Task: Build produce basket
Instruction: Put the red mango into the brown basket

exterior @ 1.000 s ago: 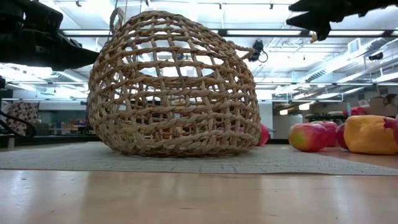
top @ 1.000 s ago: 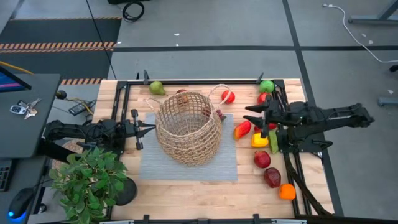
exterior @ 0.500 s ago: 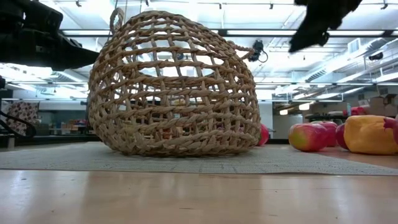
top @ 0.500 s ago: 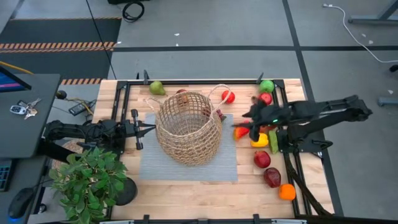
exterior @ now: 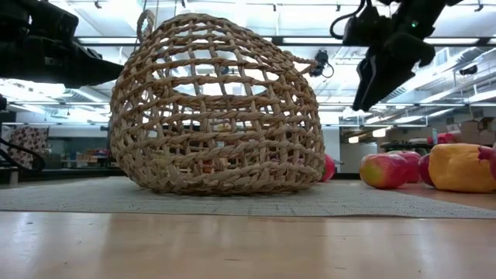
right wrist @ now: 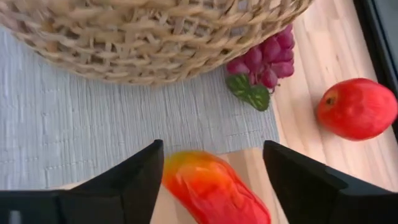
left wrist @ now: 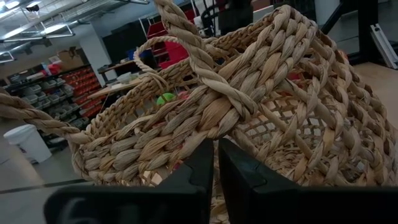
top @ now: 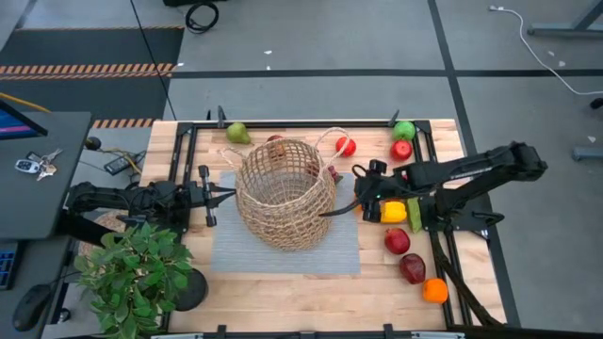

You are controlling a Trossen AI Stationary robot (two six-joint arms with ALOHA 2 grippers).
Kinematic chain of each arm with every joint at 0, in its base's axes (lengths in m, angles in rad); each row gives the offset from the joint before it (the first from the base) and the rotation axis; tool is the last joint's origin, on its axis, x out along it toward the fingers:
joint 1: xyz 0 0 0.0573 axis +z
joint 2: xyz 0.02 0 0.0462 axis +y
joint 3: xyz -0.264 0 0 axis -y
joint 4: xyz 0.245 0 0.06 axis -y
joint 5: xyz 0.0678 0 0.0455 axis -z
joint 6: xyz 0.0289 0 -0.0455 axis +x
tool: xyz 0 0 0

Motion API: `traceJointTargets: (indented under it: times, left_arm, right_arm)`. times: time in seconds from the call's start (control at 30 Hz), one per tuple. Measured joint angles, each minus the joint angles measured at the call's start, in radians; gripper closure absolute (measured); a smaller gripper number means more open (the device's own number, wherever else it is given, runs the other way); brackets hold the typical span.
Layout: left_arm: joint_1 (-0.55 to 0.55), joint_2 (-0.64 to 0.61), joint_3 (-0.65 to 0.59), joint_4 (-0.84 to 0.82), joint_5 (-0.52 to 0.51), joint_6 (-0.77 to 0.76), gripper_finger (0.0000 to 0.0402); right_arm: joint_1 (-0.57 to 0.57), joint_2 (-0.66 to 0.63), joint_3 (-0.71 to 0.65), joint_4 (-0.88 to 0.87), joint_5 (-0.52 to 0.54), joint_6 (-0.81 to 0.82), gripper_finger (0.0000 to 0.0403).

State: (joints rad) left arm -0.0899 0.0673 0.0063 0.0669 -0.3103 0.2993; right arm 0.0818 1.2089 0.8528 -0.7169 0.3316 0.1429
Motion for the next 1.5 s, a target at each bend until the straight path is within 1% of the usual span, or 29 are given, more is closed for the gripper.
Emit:
traceJointTargets:
  times: [0.13, 0.23, 0.47, 0.63, 0.7, 0.87, 1.07, 1.3, 1.4, 1.5]
  left_arm:
    - [0.0, 0.0, 0.0, 0.0, 0.0, 0.0, 0.0374]
    - [0.0, 0.0, 0.0, 0.0, 0.0, 0.0, 0.037]
    - [0.0, 0.0, 0.0, 0.0, 0.0, 0.0, 0.0367]
    - [0.0, 0.0, 0.0, 0.0, 0.0, 0.0, 0.0374]
    - [0.0, 0.0, 0.0, 0.0, 0.0, 0.0, 0.0373]
    - [0.0, 0.0, 0.0, 0.0, 0.0, 0.0, 0.0367]
    - [0.0, 0.0, 0.0, 0.0, 0.0, 0.0, 0.0369]
    - [0.0, 0.0, 0.0, 0.0, 0.0, 0.0, 0.0372]
    - [0.0, 0.0, 0.0, 0.0, 0.001, 0.0, 0.0368]
    - [0.0, 0.0, 0.0, 0.0, 0.001, 0.0, 0.0366]
  right_arm:
    - [0.0, 0.04, 0.0, -0.011, 0.035, -0.012, 0.0088]
    - [0.0, 0.077, 0.018, -0.036, 0.043, -0.013, 0.0083]
    - [0.0, 0.197, 0.167, -0.196, 0.052, -0.012, 0.0086]
    - [-0.002, 0.279, 0.238, -0.305, 0.043, -0.139, 0.0083]
    - [-0.013, 0.308, 0.242, -0.305, 0.049, -0.176, 0.008]
    - [-0.041, 0.391, 0.242, -0.314, 0.013, -0.176, 0.0074]
    - [-0.048, 0.456, 0.242, -0.358, 0.014, -0.241, 0.007]
    - [-0.05, 0.488, 0.242, -0.439, 0.015, -0.251, 0.007]
    - [-0.058, 0.495, 0.239, -0.438, 0.015, -0.262, 0.007]
    - [-0.065, 0.495, 0.224, -0.426, 0.014, -0.31, 0.0068]
